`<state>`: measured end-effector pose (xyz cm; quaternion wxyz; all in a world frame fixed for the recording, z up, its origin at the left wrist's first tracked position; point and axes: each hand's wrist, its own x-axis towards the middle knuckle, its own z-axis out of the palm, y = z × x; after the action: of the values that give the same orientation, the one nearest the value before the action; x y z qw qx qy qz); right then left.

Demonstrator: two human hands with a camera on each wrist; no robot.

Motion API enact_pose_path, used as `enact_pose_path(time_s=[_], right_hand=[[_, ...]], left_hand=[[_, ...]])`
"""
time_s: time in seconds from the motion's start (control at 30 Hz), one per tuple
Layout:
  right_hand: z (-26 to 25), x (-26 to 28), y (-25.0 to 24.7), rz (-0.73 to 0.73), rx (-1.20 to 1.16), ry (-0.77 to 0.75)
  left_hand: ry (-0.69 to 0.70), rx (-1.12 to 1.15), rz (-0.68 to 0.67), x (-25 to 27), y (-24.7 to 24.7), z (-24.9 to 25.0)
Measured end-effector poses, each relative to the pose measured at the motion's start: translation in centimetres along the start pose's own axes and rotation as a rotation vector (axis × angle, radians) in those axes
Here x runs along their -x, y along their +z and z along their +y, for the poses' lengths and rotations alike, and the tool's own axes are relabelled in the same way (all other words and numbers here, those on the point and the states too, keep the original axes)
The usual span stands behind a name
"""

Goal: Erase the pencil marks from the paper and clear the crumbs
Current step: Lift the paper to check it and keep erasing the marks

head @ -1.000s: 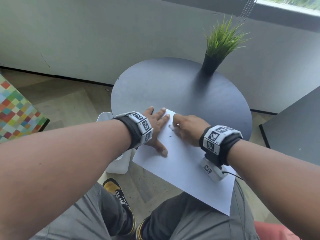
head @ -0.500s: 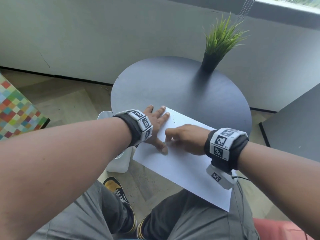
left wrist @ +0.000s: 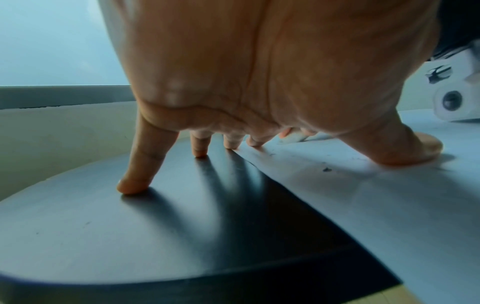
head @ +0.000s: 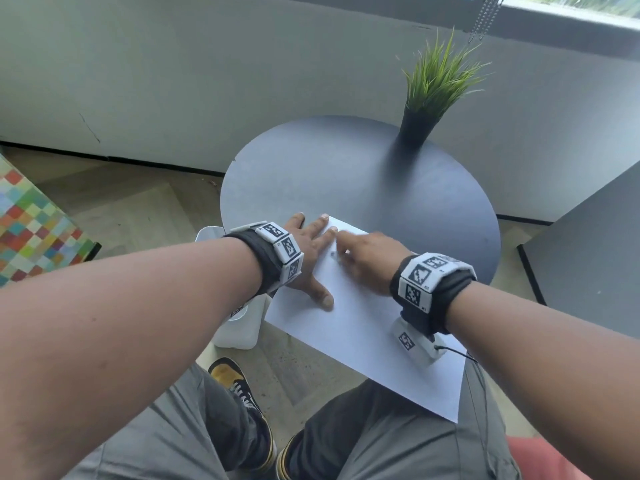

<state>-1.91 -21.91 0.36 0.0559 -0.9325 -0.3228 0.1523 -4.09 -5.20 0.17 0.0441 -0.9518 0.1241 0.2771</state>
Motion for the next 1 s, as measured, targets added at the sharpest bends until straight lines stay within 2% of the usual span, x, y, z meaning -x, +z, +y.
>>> enact_pose_path(time_s=[0.07, 0.1, 0.13, 0.17, 0.23, 0.3, 0.47, 0.63, 0.83, 1.0], right_hand=[[-1.2, 1.2, 0.6, -0.138, -0.007, -0.166], [-1.2, 1.6, 0.8, -0.211, 0.009, -0.199], [-0.7, 1.6, 0.6, -0.223, 0.02, -0.191], [0.1, 1.2, 0.3, -0.185, 0.018, -0.137], [1.9, 0.3, -0.6, -0.077, -0.018, 0.076], [2.9, 0.0, -0.7, -0.037, -0.02, 0.221], [2.8, 1.1, -0.2, -0.045, -0.079, 0.212], [3.3, 2.0, -0.7, -0.071, -0.055, 0.167], [0.3, 0.5, -0.2, -0.062, 0.02, 0.075], [0.2, -2.7, -1.3, -0.012, 0.044, 0.167]], left_hand=[[0.001, -0.017, -0.005, 0.2, -0.1, 0.2], [0.0, -0.017, -0.002, 0.2, -0.1, 0.3], [-0.001, -0.007, 0.0, 0.2, -0.1, 0.3], [0.001, 0.004, 0.0, 0.1, 0.0, 0.3], [0.003, 0.024, -0.002, 0.0, 0.2, 0.1], [0.005, 0.043, 0.003, -0.1, 0.3, -0.1], [-0.013, 0.116, 0.013, 0.2, 0.4, 0.0], [-0.061, 0.155, 0.143, -0.3, 1.4, -0.8], [-0.04, 0.137, 0.119, -0.9, 1.8, -1.0], [-0.035, 0.102, 0.11, -0.8, 1.5, -1.2]])
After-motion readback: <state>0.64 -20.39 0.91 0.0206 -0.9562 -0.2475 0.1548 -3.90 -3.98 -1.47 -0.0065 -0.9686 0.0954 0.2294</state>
